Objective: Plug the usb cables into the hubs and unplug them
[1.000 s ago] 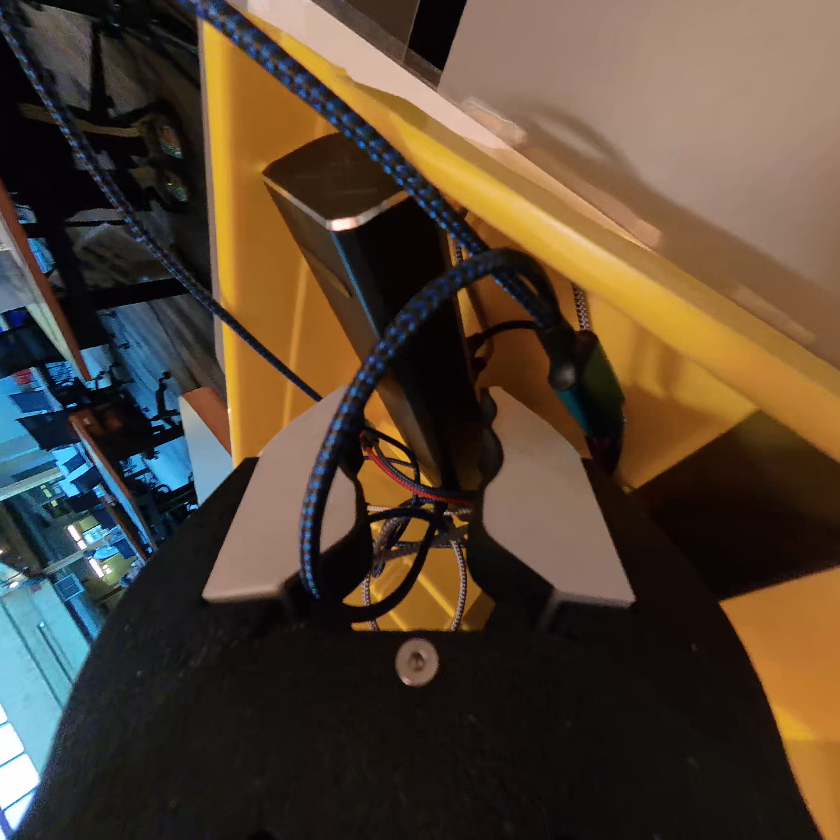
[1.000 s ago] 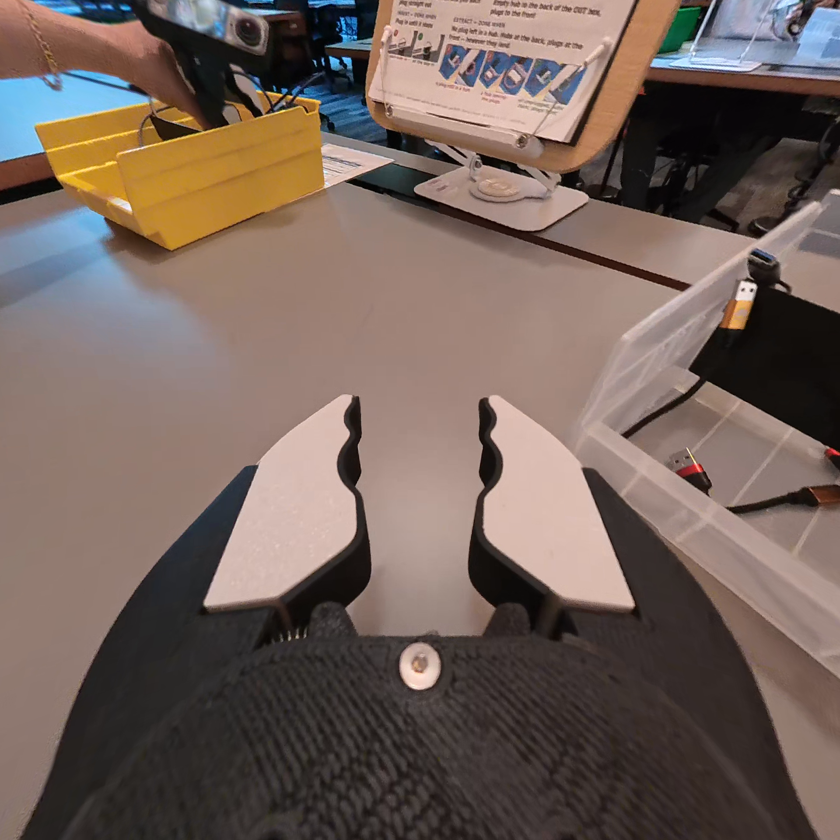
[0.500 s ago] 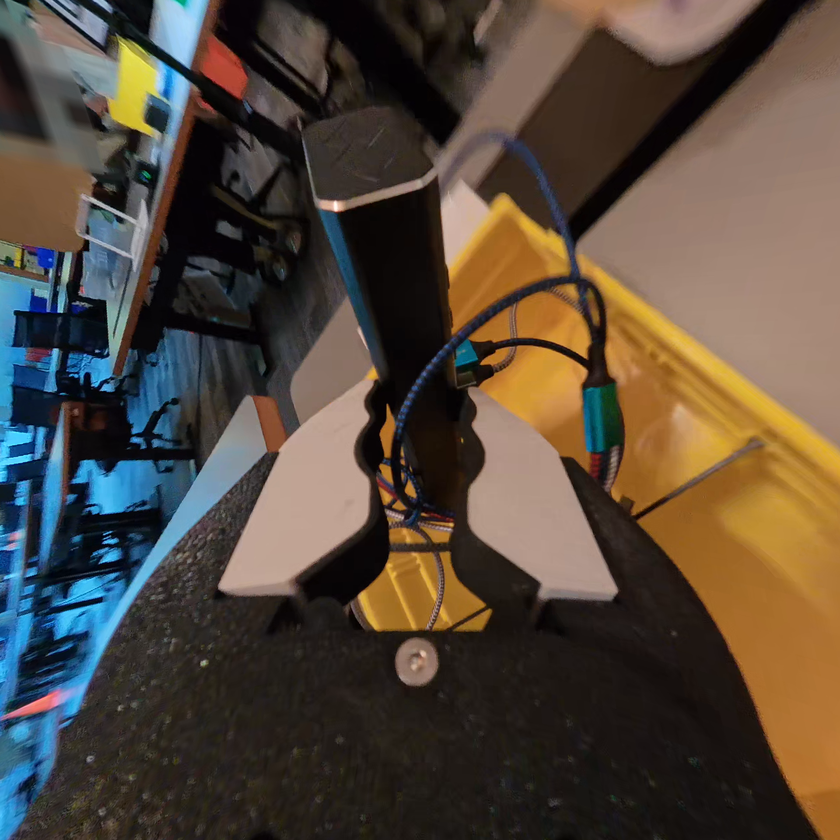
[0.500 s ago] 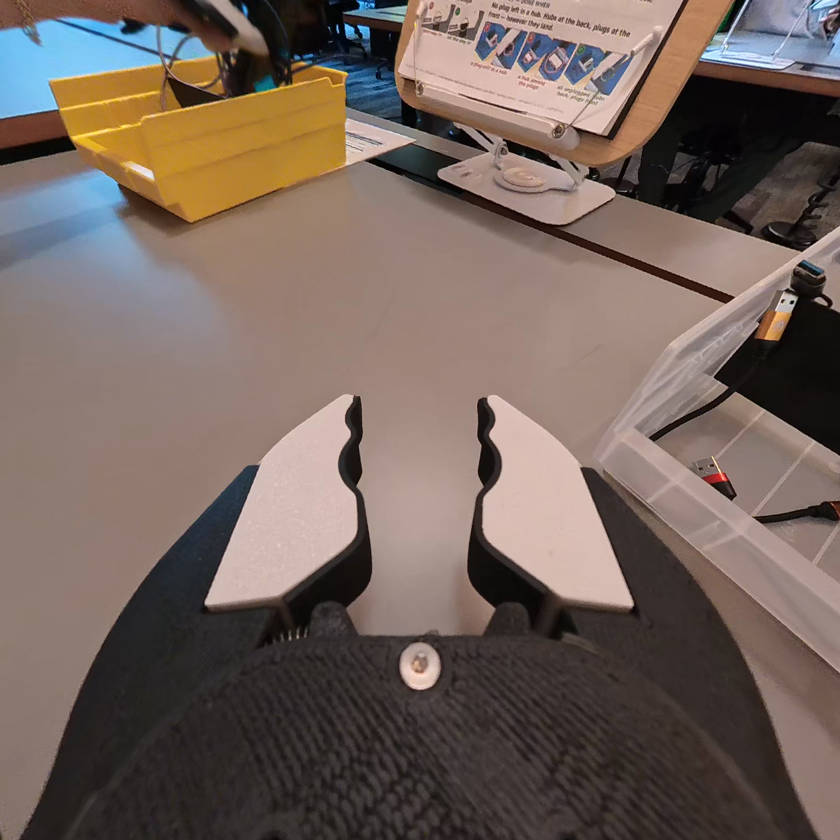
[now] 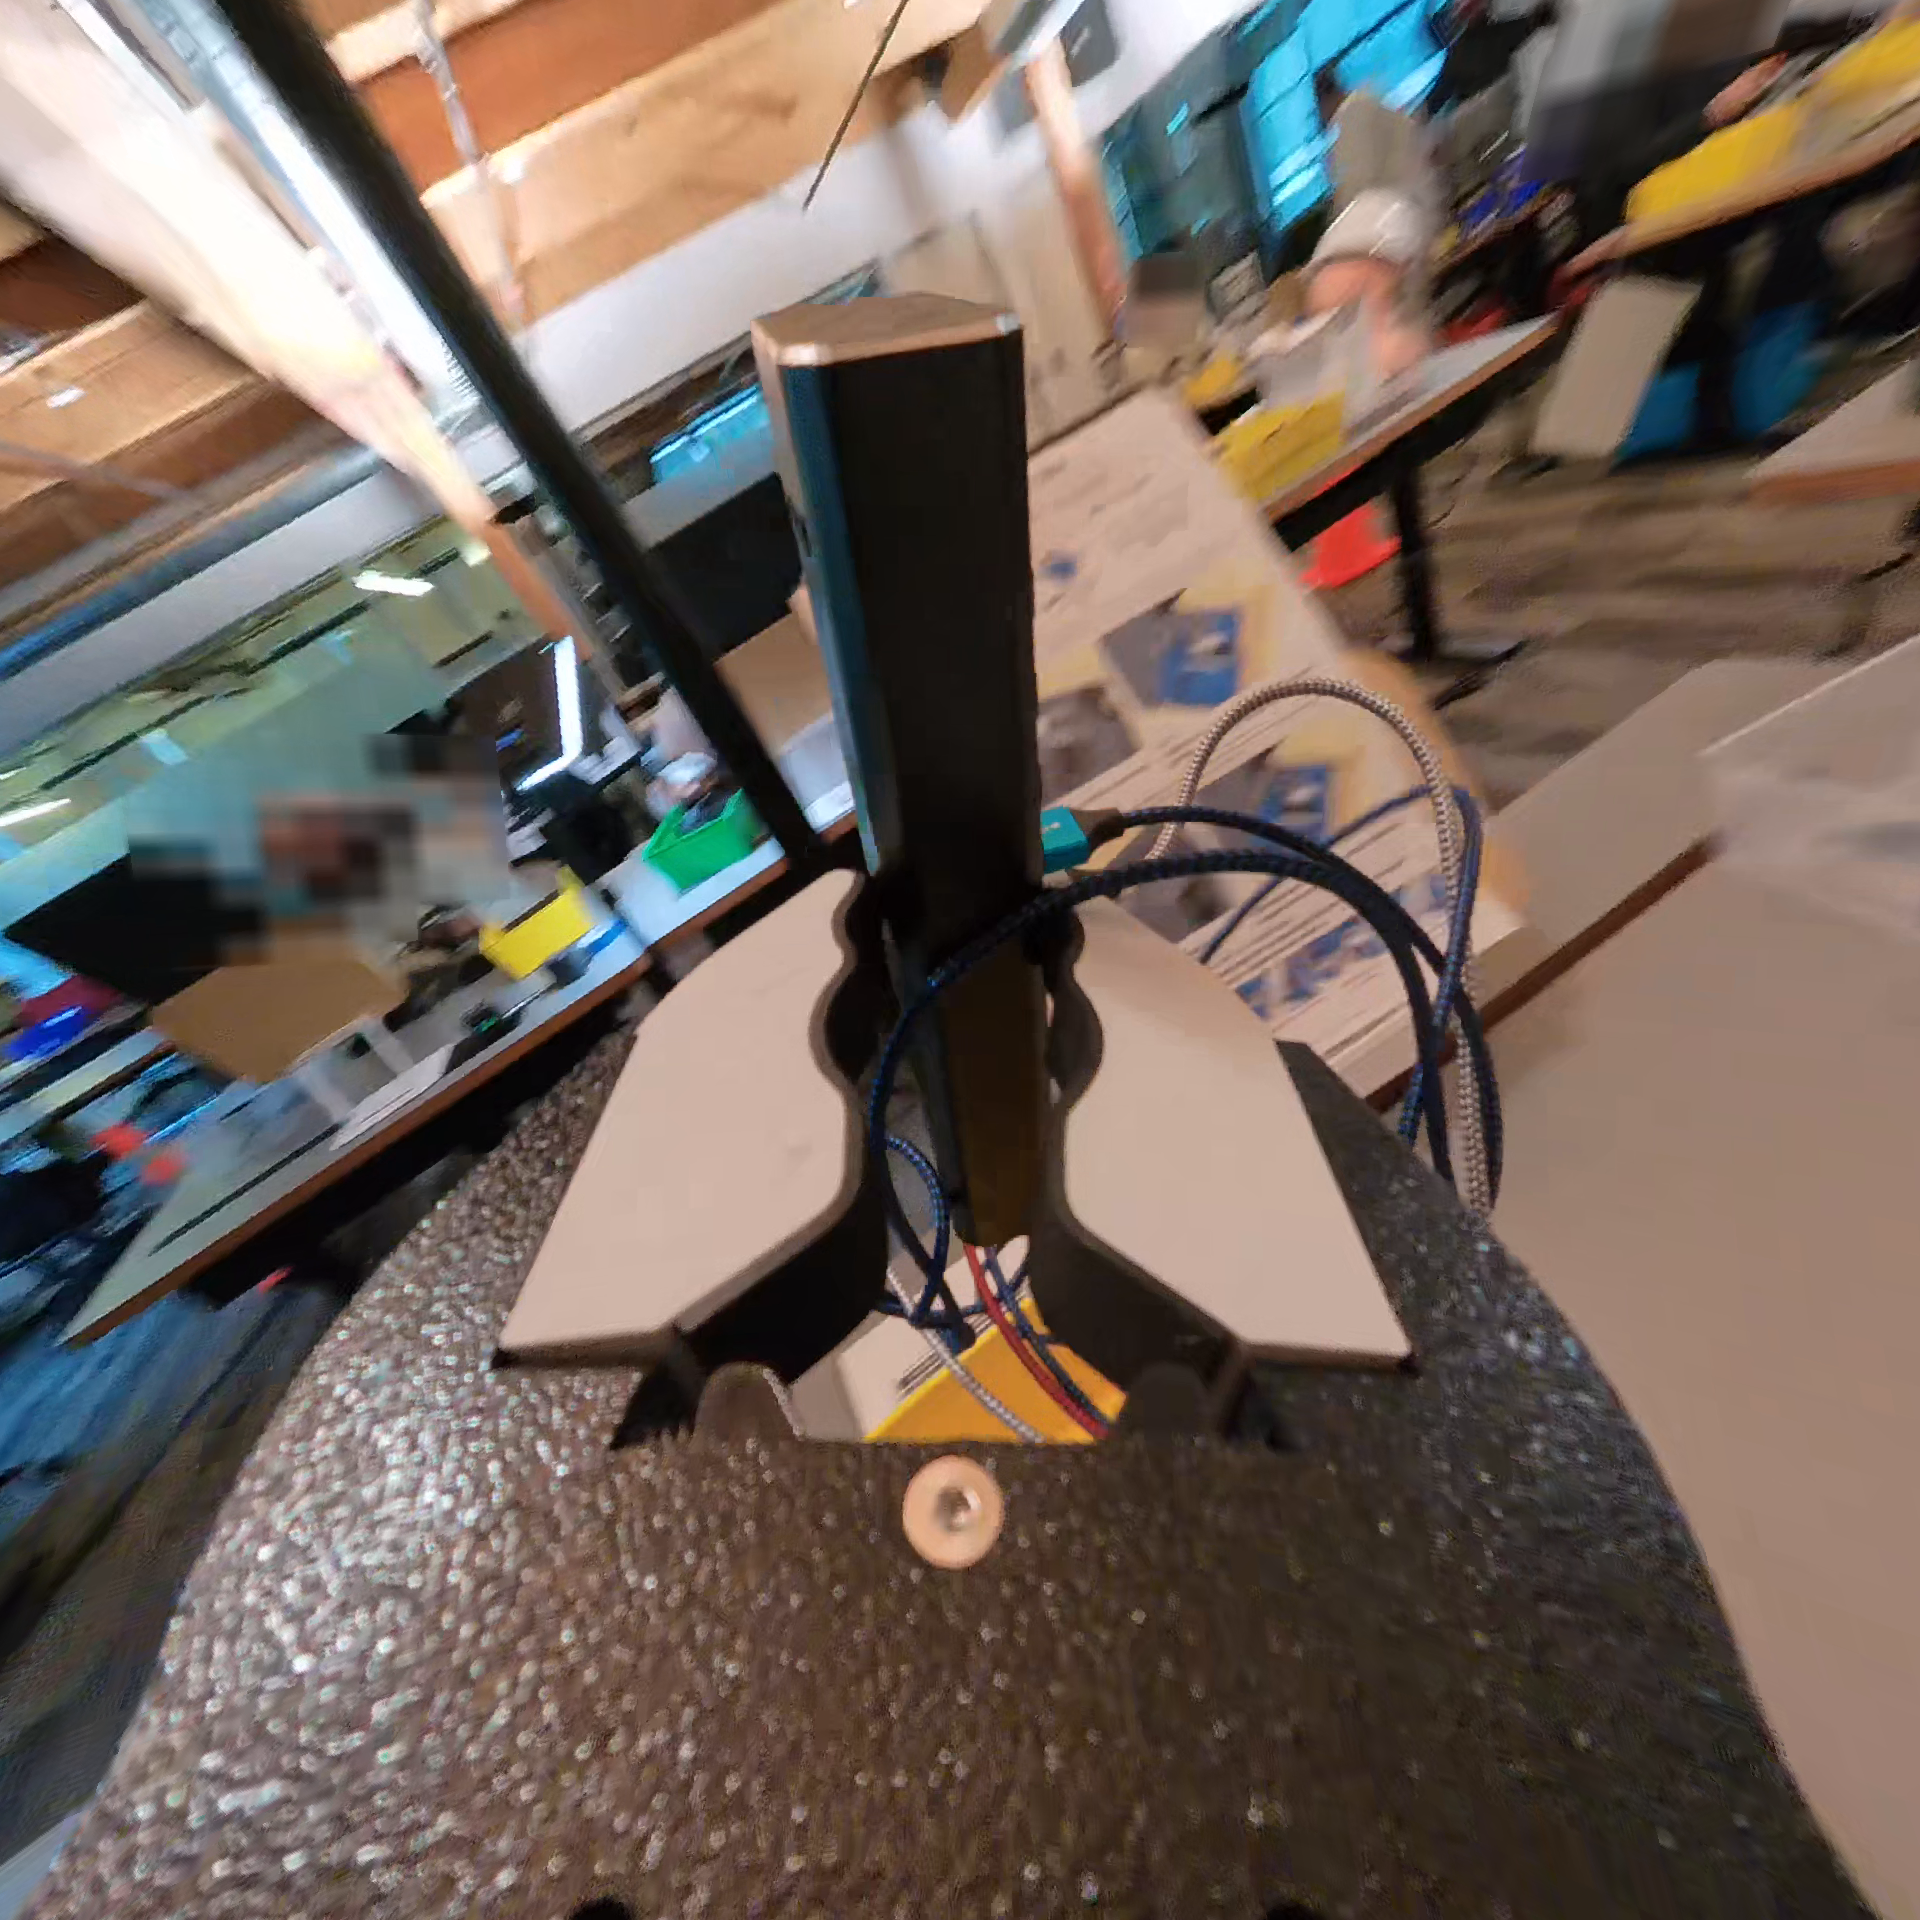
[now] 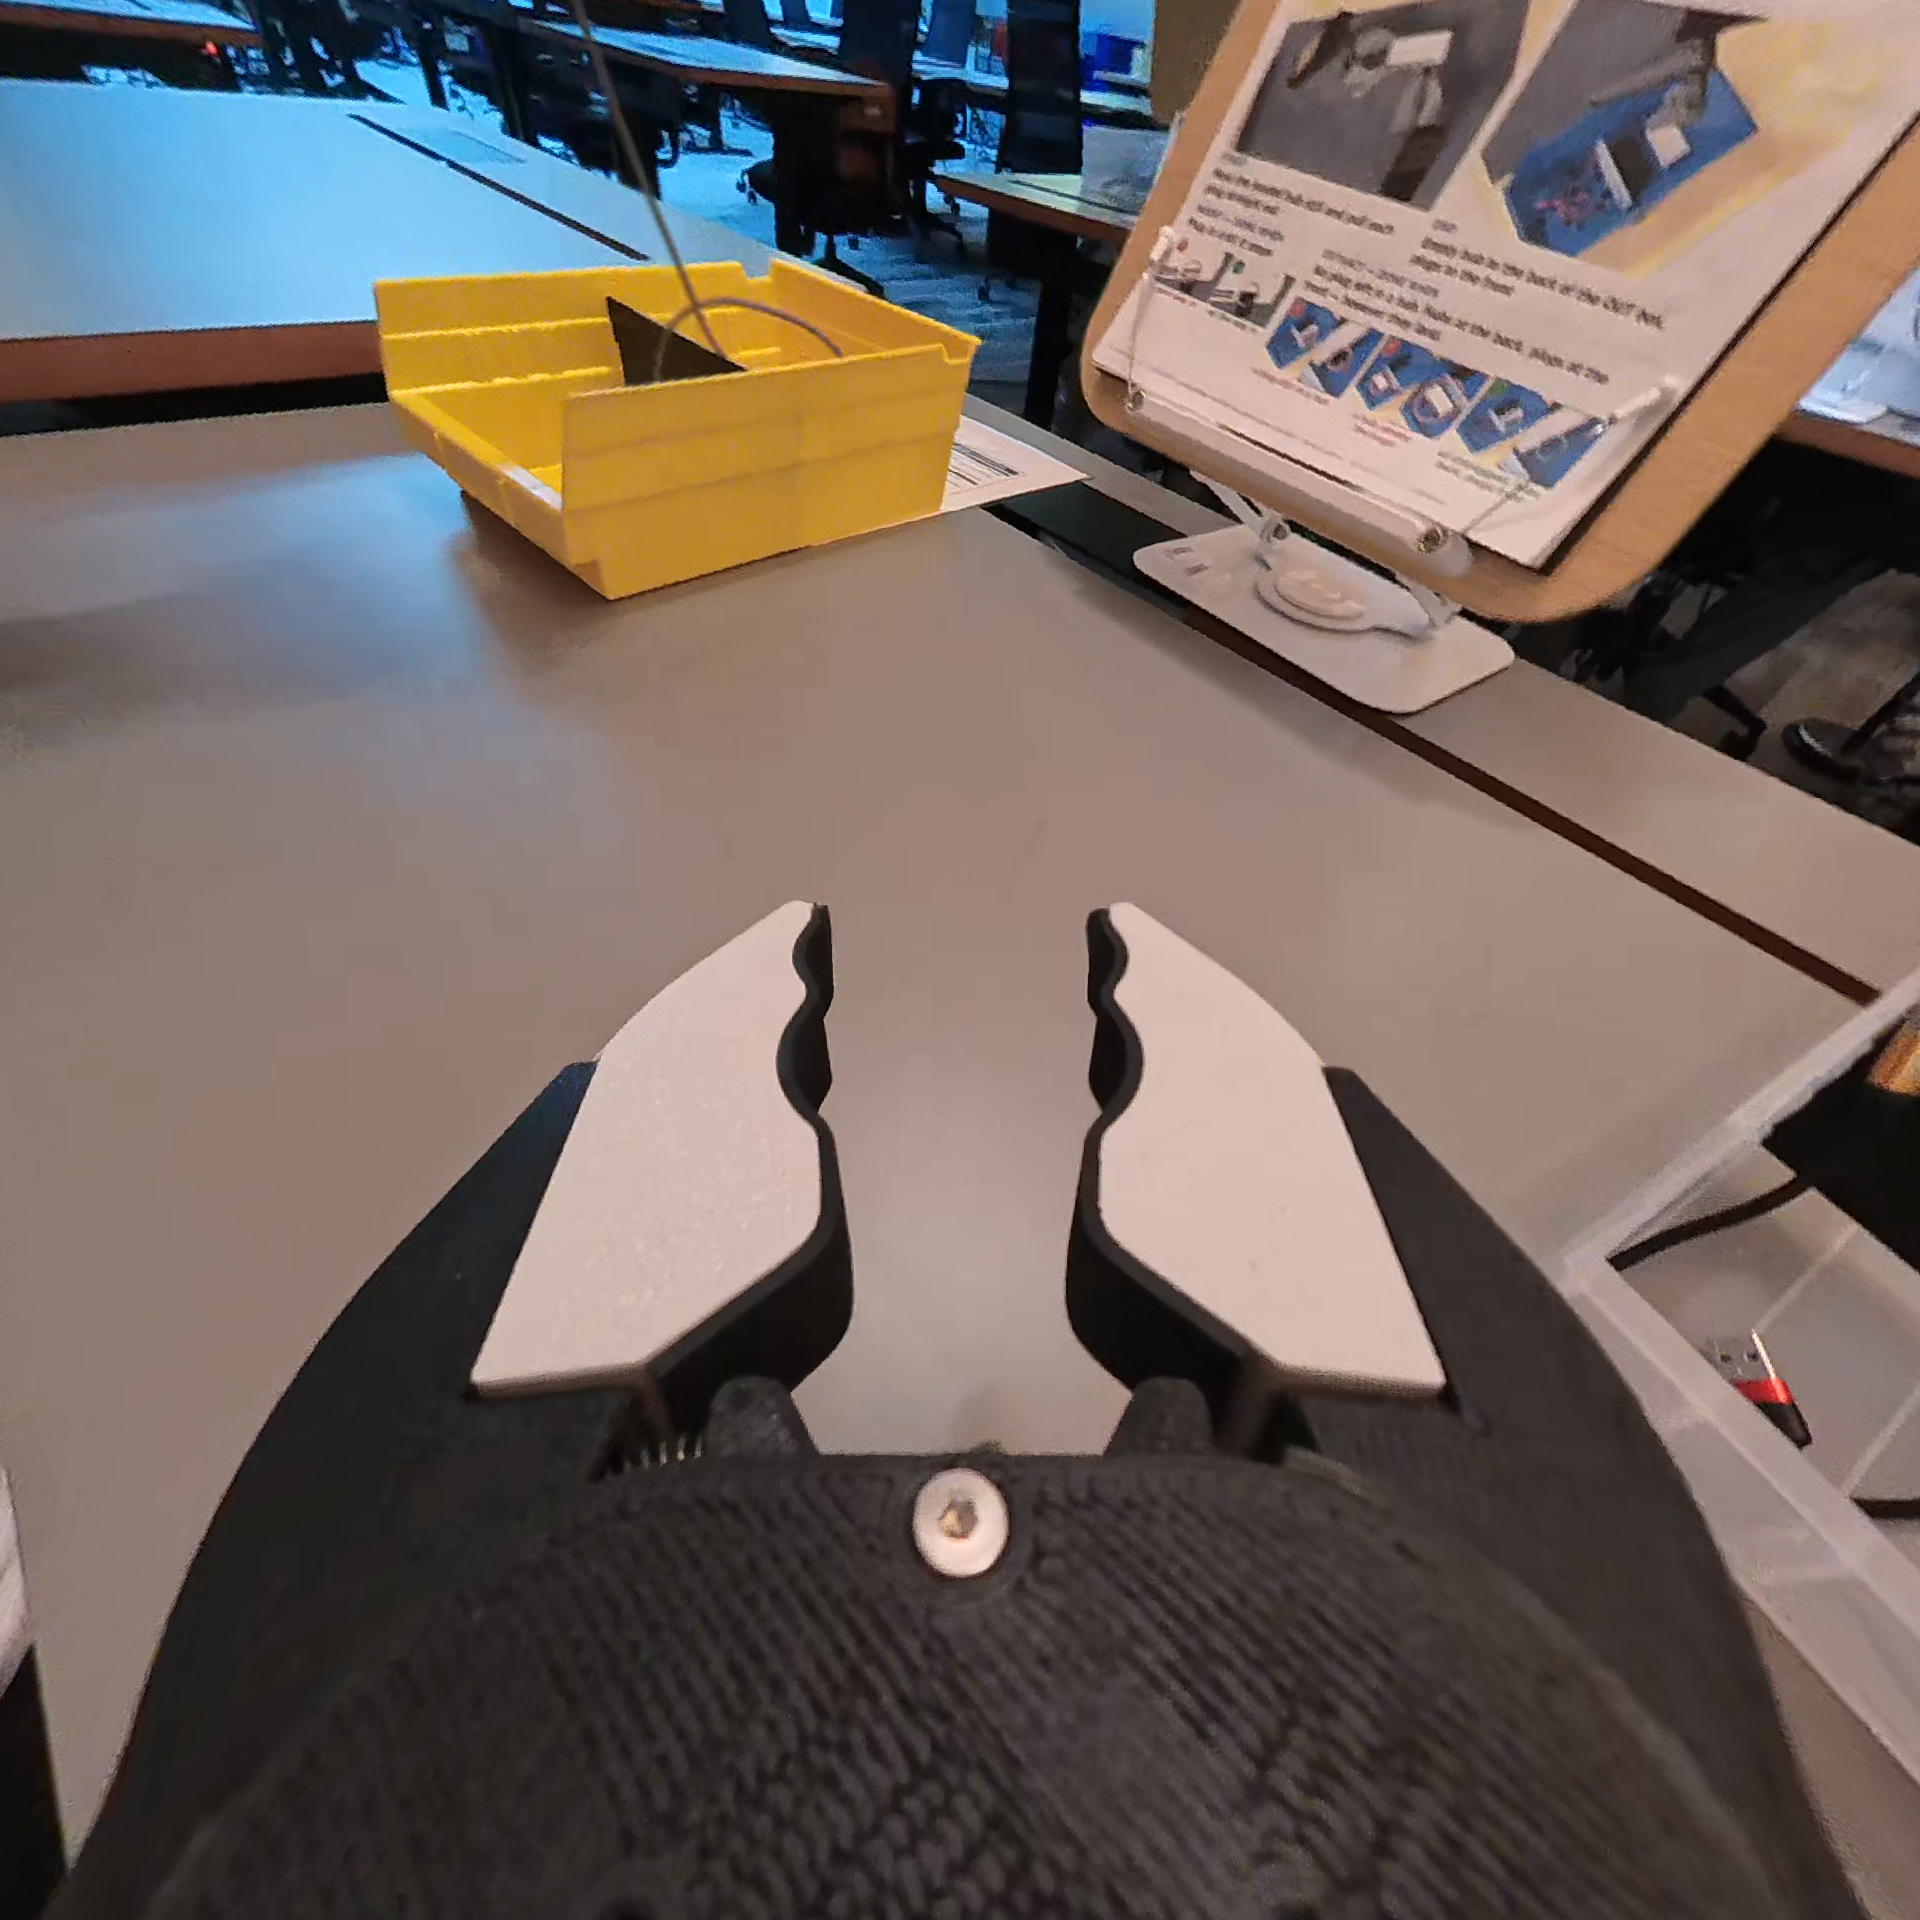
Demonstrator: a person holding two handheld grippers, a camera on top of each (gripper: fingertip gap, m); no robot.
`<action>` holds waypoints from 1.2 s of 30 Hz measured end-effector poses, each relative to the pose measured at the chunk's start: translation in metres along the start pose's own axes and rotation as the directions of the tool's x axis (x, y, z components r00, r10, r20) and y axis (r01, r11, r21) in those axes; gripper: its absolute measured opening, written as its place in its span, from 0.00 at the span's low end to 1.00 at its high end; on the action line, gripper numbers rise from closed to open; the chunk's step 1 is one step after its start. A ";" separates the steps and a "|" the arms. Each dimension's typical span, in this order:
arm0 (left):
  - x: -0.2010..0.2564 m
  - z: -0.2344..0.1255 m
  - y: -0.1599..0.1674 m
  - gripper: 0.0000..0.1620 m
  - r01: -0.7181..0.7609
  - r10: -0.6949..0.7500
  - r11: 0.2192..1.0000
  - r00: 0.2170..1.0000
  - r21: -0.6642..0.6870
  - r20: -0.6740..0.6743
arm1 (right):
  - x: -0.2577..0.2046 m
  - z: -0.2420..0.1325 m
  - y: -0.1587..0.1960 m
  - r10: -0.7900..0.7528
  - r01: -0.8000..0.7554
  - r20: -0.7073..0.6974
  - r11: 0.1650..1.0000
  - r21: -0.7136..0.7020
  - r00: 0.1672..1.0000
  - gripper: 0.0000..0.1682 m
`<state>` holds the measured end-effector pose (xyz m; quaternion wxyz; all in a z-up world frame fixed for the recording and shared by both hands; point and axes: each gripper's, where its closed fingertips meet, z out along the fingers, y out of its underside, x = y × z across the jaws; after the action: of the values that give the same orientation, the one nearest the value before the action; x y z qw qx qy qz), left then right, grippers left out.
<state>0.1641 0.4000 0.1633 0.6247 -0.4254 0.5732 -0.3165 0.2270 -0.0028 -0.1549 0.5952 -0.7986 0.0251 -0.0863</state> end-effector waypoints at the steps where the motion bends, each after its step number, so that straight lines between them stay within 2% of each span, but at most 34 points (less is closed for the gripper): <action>1: 0.010 -0.006 -0.017 0.18 0.025 -0.023 0.999 0.998 0.039 -0.051 | -0.001 0.000 -0.003 -0.013 0.013 0.000 1.000 0.007 1.000 0.28; 3: 0.033 -0.019 -0.047 0.18 0.102 -0.081 0.988 0.982 0.116 -0.170 | -0.001 0.000 -0.011 -0.023 0.023 -0.007 0.999 0.022 1.000 0.29; 5: 0.057 -0.030 -0.073 0.18 0.222 -0.159 0.961 0.933 0.167 -0.323 | 0.001 -0.001 -0.022 -0.027 0.027 -0.015 0.999 0.046 1.000 0.29; 8: 0.092 -0.041 -0.101 0.18 0.384 -0.228 0.905 0.802 0.184 -0.552 | 0.011 -0.007 -0.045 -0.027 0.032 -0.050 0.995 0.099 0.998 0.32; 10: 0.115 -0.040 -0.107 0.18 0.447 -0.244 0.880 0.712 0.158 -0.658 | 0.018 -0.011 -0.064 -0.016 0.027 -0.069 0.988 0.149 0.997 0.33; 13: 0.160 -0.035 -0.101 0.18 0.483 -0.216 0.869 0.561 0.104 -0.799 | 0.021 -0.016 -0.101 0.004 0.007 -0.043 0.964 0.264 0.999 0.35; 17: 0.235 -0.030 -0.077 0.17 0.493 -0.174 0.870 0.300 -0.004 -0.938 | 0.025 -0.012 -0.142 -0.009 0.008 0.000 0.933 0.360 1.000 0.35; 21: 0.305 -0.025 -0.052 0.17 0.450 -0.134 0.890 0.120 -0.066 -0.984 | 0.004 0.018 -0.152 -0.010 -0.046 0.168 0.944 0.327 0.986 0.39; 24: 0.347 -0.027 -0.041 0.17 0.409 -0.113 0.908 0.017 -0.097 -0.993 | -0.022 0.035 -0.153 -0.090 0.008 0.237 0.945 0.327 0.967 0.41; 26: 0.366 -0.025 -0.034 0.17 0.364 -0.117 0.925 -0.005 -0.111 -0.993 | -0.028 0.039 -0.156 -0.146 0.068 0.199 0.932 0.356 0.969 0.37; 27: 0.374 -0.024 -0.030 0.17 0.337 -0.113 0.935 -0.007 -0.109 -0.994 | -0.029 0.037 -0.158 -0.170 0.092 0.177 0.920 0.381 0.969 0.26; 31: 0.381 -0.024 -0.015 0.16 0.310 -0.083 0.947 -0.020 -0.085 -0.996 | -0.028 0.038 -0.144 -0.104 0.039 0.189 0.947 0.319 0.977 0.19; 33: 0.383 -0.017 -0.003 0.18 0.265 -0.087 0.961 0.022 -0.078 -0.996 | -0.024 0.044 -0.132 -0.067 0.021 0.160 0.962 0.274 0.985 0.18; 36: 0.385 0.005 0.023 0.32 0.167 -0.134 0.981 0.195 -0.102 -0.971 | -0.016 0.056 -0.112 0.018 -0.042 0.116 0.977 0.210 0.993 0.17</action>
<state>0.2221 0.0707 -0.0292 0.0984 -0.1782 0.7889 -0.5798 0.2139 0.0849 -0.0654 0.6786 -0.7337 -0.0060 -0.0337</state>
